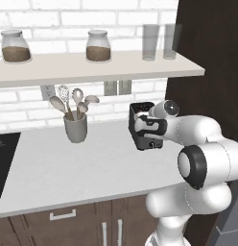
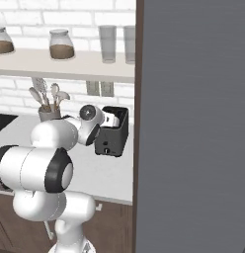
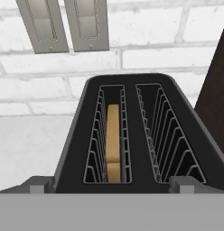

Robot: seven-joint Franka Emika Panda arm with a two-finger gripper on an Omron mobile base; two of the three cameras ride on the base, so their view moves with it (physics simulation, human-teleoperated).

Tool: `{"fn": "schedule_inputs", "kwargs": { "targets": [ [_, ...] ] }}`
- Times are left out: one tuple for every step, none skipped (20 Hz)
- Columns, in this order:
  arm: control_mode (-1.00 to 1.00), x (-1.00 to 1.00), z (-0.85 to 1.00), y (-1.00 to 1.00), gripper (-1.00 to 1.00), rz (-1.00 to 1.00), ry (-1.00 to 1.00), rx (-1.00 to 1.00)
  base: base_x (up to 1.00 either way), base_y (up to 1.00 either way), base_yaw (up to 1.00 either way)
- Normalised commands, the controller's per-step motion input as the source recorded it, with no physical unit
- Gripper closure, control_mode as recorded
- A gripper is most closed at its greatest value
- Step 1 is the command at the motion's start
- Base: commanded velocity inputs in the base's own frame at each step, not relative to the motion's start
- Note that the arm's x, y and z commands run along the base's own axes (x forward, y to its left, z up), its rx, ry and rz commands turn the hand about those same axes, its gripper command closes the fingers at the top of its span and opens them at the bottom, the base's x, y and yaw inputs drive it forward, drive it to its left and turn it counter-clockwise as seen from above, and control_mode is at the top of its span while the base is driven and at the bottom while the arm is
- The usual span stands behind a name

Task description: Start the toaster. Once the lever pops up, take the bread to the plate on the dining counter.

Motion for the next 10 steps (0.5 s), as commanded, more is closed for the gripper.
{"fn": "schedule_inputs", "kwargs": {
  "targets": [
    [-1.0,0.0,0.0,0.0,-1.0,0.0,0.0,0.0,0.0,0.0,0.0],
    [-1.0,0.0,0.0,0.0,-1.0,0.0,0.0,0.0,0.0,0.0,0.0],
    [-1.0,0.0,0.0,0.0,-1.0,0.0,0.0,0.0,0.0,0.0,0.0],
    [-1.0,0.0,0.0,0.0,-1.0,0.0,0.0,0.0,0.0,0.0,0.0],
    [-1.0,0.0,0.0,0.0,-1.0,0.0,0.0,0.0,0.0,0.0,0.0],
    [-1.0,0.0,0.0,0.0,-1.0,0.0,0.0,0.0,0.0,0.0,0.0],
    [-1.0,0.0,0.0,0.0,-1.0,0.0,0.0,0.0,0.0,0.0,0.0],
    [-1.0,0.0,0.0,0.0,-1.0,0.0,0.0,0.0,0.0,0.0,0.0],
    [-1.0,0.0,0.0,0.0,-1.0,0.0,0.0,0.0,0.0,0.0,0.0],
    [-1.0,0.0,0.0,0.0,-1.0,0.0,0.0,0.0,0.0,0.0,0.0]
  ]
}}
